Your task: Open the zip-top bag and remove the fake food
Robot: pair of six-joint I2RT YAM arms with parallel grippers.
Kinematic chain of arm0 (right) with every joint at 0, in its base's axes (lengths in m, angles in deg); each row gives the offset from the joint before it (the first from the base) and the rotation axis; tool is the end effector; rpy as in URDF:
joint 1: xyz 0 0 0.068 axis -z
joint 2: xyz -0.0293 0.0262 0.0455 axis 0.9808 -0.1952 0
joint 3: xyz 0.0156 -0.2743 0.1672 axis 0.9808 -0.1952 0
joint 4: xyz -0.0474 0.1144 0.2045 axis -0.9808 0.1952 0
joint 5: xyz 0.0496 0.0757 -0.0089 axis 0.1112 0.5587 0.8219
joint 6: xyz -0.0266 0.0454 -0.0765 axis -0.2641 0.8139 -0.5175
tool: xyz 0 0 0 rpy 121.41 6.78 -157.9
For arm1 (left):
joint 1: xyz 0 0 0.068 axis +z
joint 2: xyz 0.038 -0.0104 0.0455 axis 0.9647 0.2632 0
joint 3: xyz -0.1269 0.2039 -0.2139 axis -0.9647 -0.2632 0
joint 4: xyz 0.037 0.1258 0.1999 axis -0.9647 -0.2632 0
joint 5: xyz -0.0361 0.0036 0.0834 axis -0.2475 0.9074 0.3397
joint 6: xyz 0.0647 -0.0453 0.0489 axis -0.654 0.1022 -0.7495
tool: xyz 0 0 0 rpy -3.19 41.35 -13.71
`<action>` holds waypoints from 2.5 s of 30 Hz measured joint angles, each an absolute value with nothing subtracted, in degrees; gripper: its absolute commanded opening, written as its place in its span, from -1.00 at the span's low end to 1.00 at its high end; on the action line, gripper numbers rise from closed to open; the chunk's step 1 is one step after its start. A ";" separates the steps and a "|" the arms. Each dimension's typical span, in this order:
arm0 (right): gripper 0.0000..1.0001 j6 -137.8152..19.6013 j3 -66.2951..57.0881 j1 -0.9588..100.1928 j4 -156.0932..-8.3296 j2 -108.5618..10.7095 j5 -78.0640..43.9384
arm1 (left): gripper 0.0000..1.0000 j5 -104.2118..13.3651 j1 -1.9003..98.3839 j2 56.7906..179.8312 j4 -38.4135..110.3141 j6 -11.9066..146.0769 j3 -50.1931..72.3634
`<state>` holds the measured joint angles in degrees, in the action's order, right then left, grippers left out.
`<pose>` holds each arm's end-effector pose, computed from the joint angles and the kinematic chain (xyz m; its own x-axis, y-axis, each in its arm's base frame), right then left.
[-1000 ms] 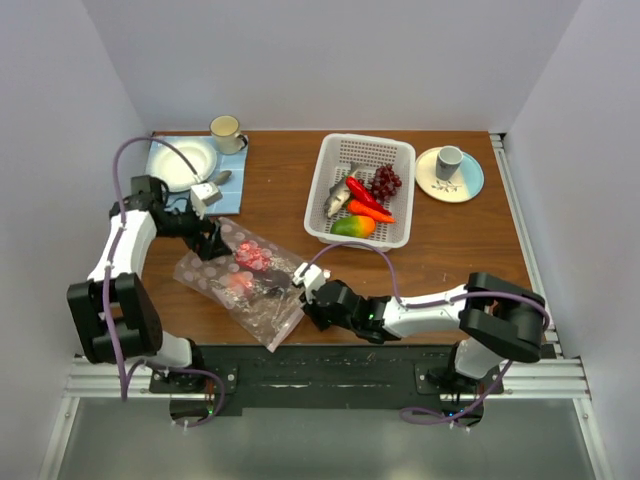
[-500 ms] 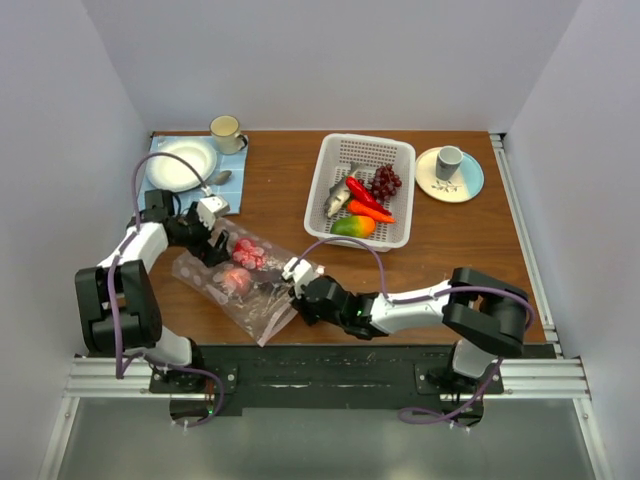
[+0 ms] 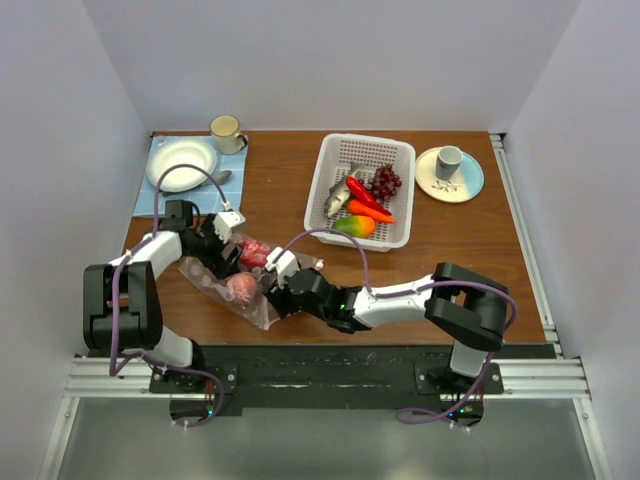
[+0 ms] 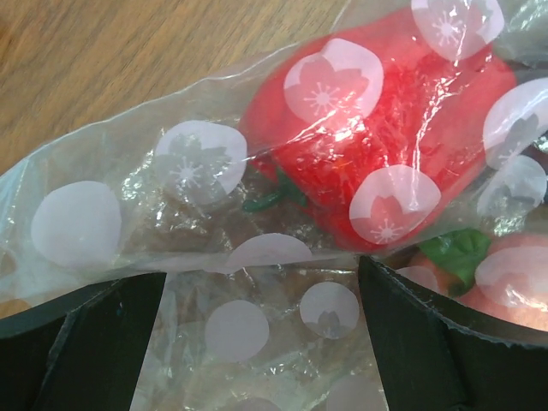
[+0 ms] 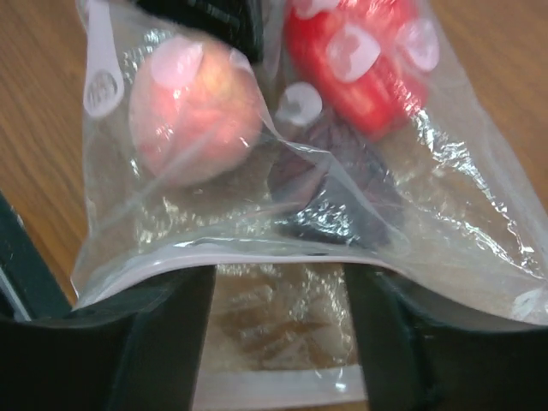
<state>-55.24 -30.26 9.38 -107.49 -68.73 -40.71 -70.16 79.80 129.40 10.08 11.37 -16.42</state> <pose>0.1639 0.3697 0.2202 -0.3035 -0.3007 -0.9041 -0.7694 0.6370 0.0464 0.2680 -0.0219 0.1932 -0.5466 0.5378 -0.6419 0.7394 0.6698 -0.0684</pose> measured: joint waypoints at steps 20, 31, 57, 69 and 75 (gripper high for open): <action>0.18 -62.61 -21.08 9.34 -111.12 -83.02 -47.62 | 0.93 -69.65 79.80 129.40 5.47 6.51 -16.00; -0.86 -61.78 -23.66 9.38 -110.05 -77.23 -41.48 | 0.91 -69.70 79.80 129.93 4.15 6.23 -15.55; 0.97 -55.44 -25.17 36.05 -87.71 -50.19 -56.21 | 0.99 -67.90 79.78 131.17 4.20 6.49 -14.91; 0.91 -55.53 -19.90 34.39 -79.50 -53.27 -49.68 | 1.00 -67.38 79.78 130.10 3.96 6.93 -14.80; -1.00 -56.97 -31.86 22.76 -83.17 -39.00 -44.39 | 1.00 -67.38 79.78 130.15 3.96 6.93 -14.78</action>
<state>-56.97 -31.86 22.76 -83.17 -39.00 -44.39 -67.38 79.78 130.15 3.96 6.93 -14.78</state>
